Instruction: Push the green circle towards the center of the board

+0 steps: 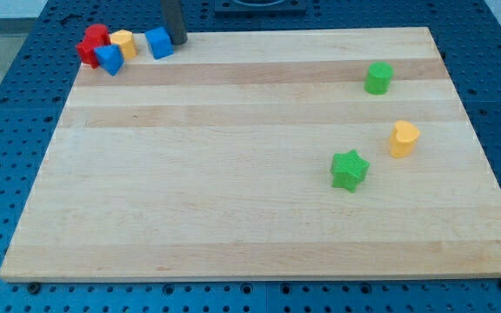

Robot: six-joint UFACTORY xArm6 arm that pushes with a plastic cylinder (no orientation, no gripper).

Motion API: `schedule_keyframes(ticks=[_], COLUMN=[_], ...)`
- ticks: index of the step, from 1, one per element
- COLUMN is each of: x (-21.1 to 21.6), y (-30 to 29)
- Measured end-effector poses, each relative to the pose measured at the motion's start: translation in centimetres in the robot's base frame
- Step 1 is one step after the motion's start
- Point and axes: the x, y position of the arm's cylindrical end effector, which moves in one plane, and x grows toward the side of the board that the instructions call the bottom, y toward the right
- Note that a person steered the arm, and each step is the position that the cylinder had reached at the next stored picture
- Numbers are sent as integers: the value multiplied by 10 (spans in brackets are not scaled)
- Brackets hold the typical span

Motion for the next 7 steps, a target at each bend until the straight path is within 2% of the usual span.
schedule_keyframes(ticks=[2,5,6,7], x=[11,25,38,42], y=[5,-30,-2,50])
